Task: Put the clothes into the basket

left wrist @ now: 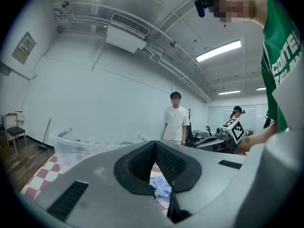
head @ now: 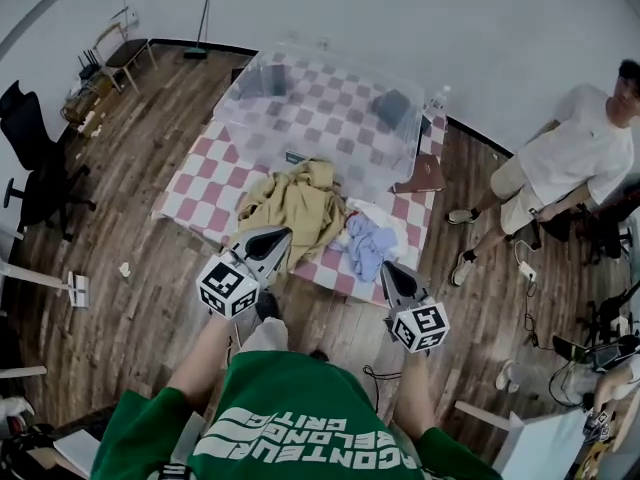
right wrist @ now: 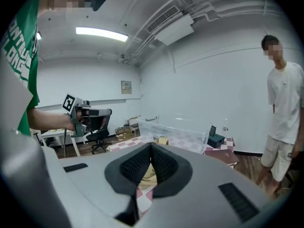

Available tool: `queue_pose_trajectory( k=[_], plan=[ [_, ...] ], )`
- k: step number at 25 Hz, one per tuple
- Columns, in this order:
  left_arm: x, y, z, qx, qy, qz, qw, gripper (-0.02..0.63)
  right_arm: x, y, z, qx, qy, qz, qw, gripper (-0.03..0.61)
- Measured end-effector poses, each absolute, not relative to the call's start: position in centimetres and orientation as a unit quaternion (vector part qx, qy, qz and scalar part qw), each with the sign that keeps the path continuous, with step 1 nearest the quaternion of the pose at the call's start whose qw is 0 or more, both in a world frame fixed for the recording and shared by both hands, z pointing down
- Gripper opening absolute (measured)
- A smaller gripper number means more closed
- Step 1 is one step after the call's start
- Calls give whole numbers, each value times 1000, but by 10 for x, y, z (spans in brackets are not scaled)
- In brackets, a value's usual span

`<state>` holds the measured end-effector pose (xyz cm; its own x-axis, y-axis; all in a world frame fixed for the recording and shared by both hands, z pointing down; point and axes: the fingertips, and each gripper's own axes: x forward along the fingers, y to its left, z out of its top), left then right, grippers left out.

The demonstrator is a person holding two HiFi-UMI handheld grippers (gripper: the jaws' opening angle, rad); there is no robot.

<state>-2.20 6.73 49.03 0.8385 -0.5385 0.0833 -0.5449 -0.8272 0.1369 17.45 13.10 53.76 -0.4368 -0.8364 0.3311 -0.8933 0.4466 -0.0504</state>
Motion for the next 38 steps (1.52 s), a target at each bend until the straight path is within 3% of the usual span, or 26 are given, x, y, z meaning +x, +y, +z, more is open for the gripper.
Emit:
queue_pose_trajectory(
  k=[23,38],
  plan=[
    [-23,-35,516,983,-145,53,104,3,158,58,538,621,-762,131,126,9],
    [60,-24,541,991,-53,70,101,3,205,85,555,678,-710,146,122,9]
  ],
)
